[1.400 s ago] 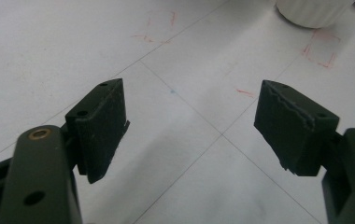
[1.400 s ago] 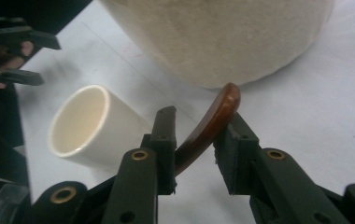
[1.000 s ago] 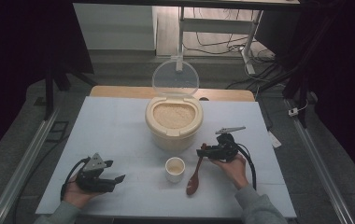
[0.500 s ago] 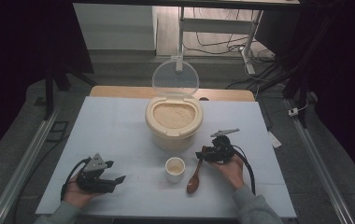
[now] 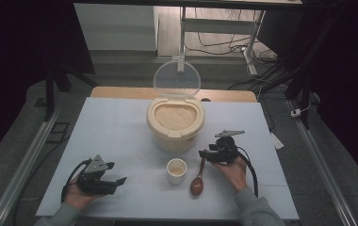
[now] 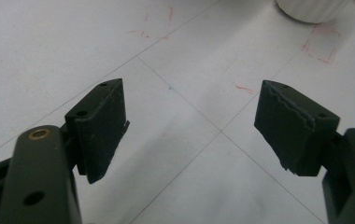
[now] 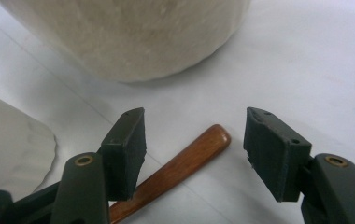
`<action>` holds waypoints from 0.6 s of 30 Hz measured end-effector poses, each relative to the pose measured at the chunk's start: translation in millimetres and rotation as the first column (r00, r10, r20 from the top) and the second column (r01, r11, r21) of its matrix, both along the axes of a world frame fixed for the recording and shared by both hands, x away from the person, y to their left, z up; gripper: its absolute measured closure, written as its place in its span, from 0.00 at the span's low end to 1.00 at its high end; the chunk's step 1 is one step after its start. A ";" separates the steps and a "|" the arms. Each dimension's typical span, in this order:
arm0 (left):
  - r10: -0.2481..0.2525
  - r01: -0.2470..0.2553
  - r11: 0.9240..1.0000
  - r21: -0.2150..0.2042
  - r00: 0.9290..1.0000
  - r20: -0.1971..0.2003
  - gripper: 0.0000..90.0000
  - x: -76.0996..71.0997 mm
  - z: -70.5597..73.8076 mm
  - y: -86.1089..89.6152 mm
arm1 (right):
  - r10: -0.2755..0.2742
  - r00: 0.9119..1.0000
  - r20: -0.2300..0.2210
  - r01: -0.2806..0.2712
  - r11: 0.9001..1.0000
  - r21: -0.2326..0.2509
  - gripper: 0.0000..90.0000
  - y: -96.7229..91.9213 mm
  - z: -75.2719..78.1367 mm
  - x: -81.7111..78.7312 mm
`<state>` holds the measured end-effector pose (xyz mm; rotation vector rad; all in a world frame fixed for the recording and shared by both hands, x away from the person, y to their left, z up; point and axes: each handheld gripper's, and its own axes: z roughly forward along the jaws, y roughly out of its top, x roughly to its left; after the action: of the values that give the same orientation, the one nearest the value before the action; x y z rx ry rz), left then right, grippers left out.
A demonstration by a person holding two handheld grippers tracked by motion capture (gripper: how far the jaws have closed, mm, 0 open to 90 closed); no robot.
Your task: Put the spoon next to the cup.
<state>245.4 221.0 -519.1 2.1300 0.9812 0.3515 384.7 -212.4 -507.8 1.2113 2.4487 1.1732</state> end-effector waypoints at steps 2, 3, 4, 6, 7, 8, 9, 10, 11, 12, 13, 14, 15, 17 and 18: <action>0.000 0.000 1.000 0.001 1.000 0.000 0.27 0.1 0.0 0.2 | 0.008 1.000 0.011 -0.008 1.000 0.015 0.46 -4.2 3.3 -2.2; 0.000 0.000 1.000 0.001 1.000 -0.001 0.27 0.2 -0.1 0.1 | 0.019 1.000 0.021 -0.019 1.000 0.019 0.47 -6.3 4.8 -3.9; 0.000 0.000 1.000 0.000 1.000 -0.001 0.27 0.3 -0.1 -0.1 | 0.030 0.999 0.031 -0.030 0.999 0.016 0.47 -8.1 6.6 -5.8; -0.001 0.001 1.000 0.000 1.000 0.000 0.27 0.2 0.0 -0.2 | 0.044 0.998 0.044 -0.045 0.999 0.015 0.46 -12.1 10.4 -10.0; 0.000 0.000 1.000 -0.001 1.000 0.000 0.27 0.1 0.0 -0.1 | 0.049 0.998 0.050 -0.050 0.998 0.022 0.46 -14.4 12.0 -12.4; 0.001 -0.001 1.000 -0.001 1.000 0.001 0.27 0.1 0.1 0.1 | 0.054 0.997 0.058 -0.055 0.998 0.026 0.46 -17.1 13.5 -15.2; 0.001 -0.001 1.000 -0.001 1.000 0.000 0.27 0.2 0.2 0.3 | 0.058 0.996 0.065 -0.060 0.998 0.032 0.46 -19.8 14.8 -18.2; 0.002 -0.002 1.000 -0.002 1.000 0.001 0.27 0.2 0.3 0.4 | 0.060 0.996 0.070 -0.062 0.997 0.038 0.46 -22.5 15.7 -21.3; 0.002 -0.002 1.000 -0.003 1.000 0.001 0.27 0.2 0.3 0.4 | 0.062 0.995 0.076 -0.065 0.997 0.035 0.46 -25.4 16.9 -24.6; 0.002 -0.002 1.000 -0.003 1.000 0.001 0.27 0.2 0.3 0.2 | 0.065 0.994 0.087 -0.069 0.997 0.037 0.46 -28.1 17.6 -28.2; 0.002 -0.002 1.000 -0.002 1.000 0.001 0.27 0.2 0.2 0.1 | 0.066 0.993 0.095 -0.070 0.997 0.035 0.46 -30.9 18.6 -32.1; 0.001 -0.001 1.000 -0.001 1.000 0.000 0.27 0.3 0.2 0.1 | 0.068 0.993 0.101 -0.072 0.997 0.035 0.46 -34.1 19.3 -35.9; 0.002 -0.002 1.000 0.000 1.000 0.000 0.27 0.4 0.1 0.1 | 0.068 0.992 0.106 -0.073 0.997 0.036 0.46 -37.5 20.0 -39.9; 0.002 -0.002 1.000 -0.001 1.000 -0.001 0.27 0.8 0.0 0.4 | 0.073 0.990 0.121 -0.077 0.996 0.032 0.46 -44.5 20.7 -47.9; 0.002 -0.002 1.000 -0.001 1.000 -0.002 0.27 0.9 0.0 0.4 | 0.077 0.989 0.126 -0.081 0.996 0.025 0.46 -47.9 20.7 -51.6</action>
<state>246.3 221.4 -519.1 2.1287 0.9848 0.3503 333.1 -260.2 -487.1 1.0234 2.4141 1.2707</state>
